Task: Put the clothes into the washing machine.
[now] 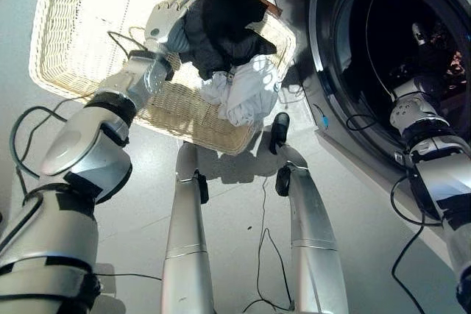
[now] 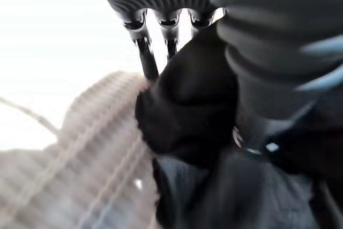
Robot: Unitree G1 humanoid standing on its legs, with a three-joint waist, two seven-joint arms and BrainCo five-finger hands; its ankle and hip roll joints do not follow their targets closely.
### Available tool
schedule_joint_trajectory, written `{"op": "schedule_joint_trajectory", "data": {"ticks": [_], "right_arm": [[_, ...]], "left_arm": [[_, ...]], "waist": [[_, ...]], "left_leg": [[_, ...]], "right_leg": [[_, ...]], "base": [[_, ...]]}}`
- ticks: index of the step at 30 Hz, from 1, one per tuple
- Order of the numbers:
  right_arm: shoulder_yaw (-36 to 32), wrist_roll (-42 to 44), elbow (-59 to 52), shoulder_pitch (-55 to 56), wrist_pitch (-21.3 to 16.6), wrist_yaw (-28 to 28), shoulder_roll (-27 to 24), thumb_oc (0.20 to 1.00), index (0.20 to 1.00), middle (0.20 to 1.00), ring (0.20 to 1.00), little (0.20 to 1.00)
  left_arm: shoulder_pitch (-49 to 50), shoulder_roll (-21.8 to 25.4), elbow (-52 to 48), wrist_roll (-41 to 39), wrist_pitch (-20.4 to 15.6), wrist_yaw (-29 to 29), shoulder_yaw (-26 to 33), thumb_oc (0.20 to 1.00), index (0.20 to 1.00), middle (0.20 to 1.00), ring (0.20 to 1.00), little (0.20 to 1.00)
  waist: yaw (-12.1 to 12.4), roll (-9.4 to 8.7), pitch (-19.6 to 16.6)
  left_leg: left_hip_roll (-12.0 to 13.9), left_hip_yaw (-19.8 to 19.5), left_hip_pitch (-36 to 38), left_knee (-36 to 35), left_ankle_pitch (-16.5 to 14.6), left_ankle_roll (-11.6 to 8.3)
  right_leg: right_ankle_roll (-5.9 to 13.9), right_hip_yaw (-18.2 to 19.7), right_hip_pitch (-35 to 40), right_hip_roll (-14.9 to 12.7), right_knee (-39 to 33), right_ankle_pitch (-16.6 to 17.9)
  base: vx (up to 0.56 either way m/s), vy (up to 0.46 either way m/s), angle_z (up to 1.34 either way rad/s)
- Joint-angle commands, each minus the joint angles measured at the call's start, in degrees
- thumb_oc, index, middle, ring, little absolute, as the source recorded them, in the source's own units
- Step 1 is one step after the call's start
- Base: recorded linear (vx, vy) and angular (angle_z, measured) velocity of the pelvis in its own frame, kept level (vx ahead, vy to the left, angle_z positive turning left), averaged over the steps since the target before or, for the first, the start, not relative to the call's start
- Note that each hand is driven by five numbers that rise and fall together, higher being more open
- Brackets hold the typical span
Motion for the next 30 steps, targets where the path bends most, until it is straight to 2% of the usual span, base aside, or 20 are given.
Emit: {"op": "schedule_joint_trajectory", "data": {"ticks": [1, 4, 8, 14, 18, 20, 23, 26, 30], "right_arm": [[2.2, -1.3, 1.4, -1.4, -2.9, 0.7, 0.0, 1.000, 1.000, 1.000, 1.000, 1.000], [1.9, -1.2, 1.2, -1.0, -2.9, 2.1, 0.4, 1.000, 1.000, 1.000, 1.000, 1.000], [1.8, -1.5, 0.1, -0.1, -3.6, 4.7, 1.2, 1.000, 1.000, 1.000, 1.000, 1.000], [-0.5, 1.3, -4.8, 4.0, -6.2, 11.6, 3.2, 1.000, 1.000, 1.000, 1.000, 1.000], [-3.0, 1.9, -11.6, 10.3, -8.0, 13.1, 5.2, 1.000, 1.000, 1.000, 1.000, 1.000], [-3.5, 1.8, -13.7, 12.2, -8.5, 13.2, 5.9, 1.000, 1.000, 1.000, 1.000, 1.000], [-4.9, 0.4, -22.6, 18.1, -10.2, 10.1, 7.9, 1.000, 1.000, 1.000, 1.000, 1.000], [-5.4, -0.9, -27.7, 21.5, -11.8, 7.7, 9.4, 1.000, 1.000, 1.000, 1.000, 1.000], [-7.5, -3.6, -36.1, 26.7, -13.0, 6.3, 10.9, 1.000, 1.000, 1.000, 1.000, 1.000]], "left_arm": [[3.3, -4.6, 3.1, -1.6, 0.3, -4.6, -1.9, 0.200, 0.200, 0.200, 0.200, 0.200], [3.6, -4.7, 3.0, -2.9, 0.2, -2.5, -0.7, 0.200, 0.200, 0.200, 0.200, 0.200], [4.6, -4.5, 2.5, -7.1, -1.9, 0.5, 2.7, 0.200, 0.200, 0.200, 0.200, 0.200], [8.3, -3.5, -1.2, -13.7, -8.1, 6.2, 12.4, 0.200, 0.200, 0.200, 0.200, 0.200], [13.4, -3.4, -7.0, -14.1, -12.3, 12.0, 18.9, 0.200, 0.200, 0.200, 0.200, 0.200], [15.0, -3.3, -8.9, -14.3, -13.9, 13.9, 20.5, 0.200, 0.200, 0.200, 0.200, 0.200], [20.4, -4.0, -16.9, -12.1, -16.1, 19.1, 24.9, 0.200, 0.200, 0.200, 0.200, 0.200], [23.6, -4.9, -22.0, -9.2, -17.1, 22.5, 26.5, 0.200, 0.200, 0.200, 0.200, 0.200], [29.1, -6.9, -30.3, -4.0, -20.2, 26.6, 28.4, 0.200, 0.200, 0.200, 0.200, 0.200]], "waist": [[0.3, -1.47, -0.6], [0.4, -1.35, -0.6], [0.8, -1.22, -0.6], [1.4, -0.82, -0.6], [1.9, -0.61, -0.6], [2.0, -0.51, -0.6], [2.3, -0.17, -0.6], [2.5, 0.13, -0.6], [2.8, 0.58, -0.6]], "left_leg": [[-3.3, 3.1, 1.9, 4.6, -8.7, 1.60], [-3.4, 3.0, 2.0, 4.4, -8.7, 1.55], [-3.5, 2.7, 2.1, 4.2, -8.5, 1.52], [-4.1, 2.2, 2.2, 3.3, -7.6, 1.44], [-4.5, 1.9, 2.9, 3.2, -8.1, 1.50], [-4.6, 1.9, 2.9, 3.1, -8.1, 1.50], [-5.0, 1.8, 2.9, 2.8, -8.0, 1.68], [-5.3, 1.6, 2.8, 2.8, -8.0, 1.93], [-5.6, 1.6, 2.7, 2.8, -7.8, 2.36]], "right_leg": [[2.72, -0.5, 3.9, 4.9, -11.4, 8.2], [2.77, -0.5, 4.0, 4.7, -11.5, 8.2], [2.73, -0.5, 4.1, 4.6, -11.6, 8.2], [2.53, -0.8, 3.9, 4.3, -12.0, 8.4], [2.39, -1.1, 4.4, 4.2, -11.6, 7.6], [2.36, -1.2, 4.4, 4.1, -11.6, 7.5], [2.22, -1.4, 4.2, 3.8, -11.5, 7.4], [2.15, -1.5, 3.8, 3.6, -11.2, 7.4], [2.15, -1.6, 3.6, 3.3, -10.8, 7.4]], "base": [[-0.01, 0.002, -0.04], [0.00, -0.004, -0.01], [0.00, 0.000, 0.00], [0.00, -0.005, 0.00], [0.00, 0.000, 0.00], [0.00, 0.000, 0.00], [0.00, 0.000, 0.00], [-0.01, -0.010, 0.06], [-0.01, -0.003, 0.06]]}}
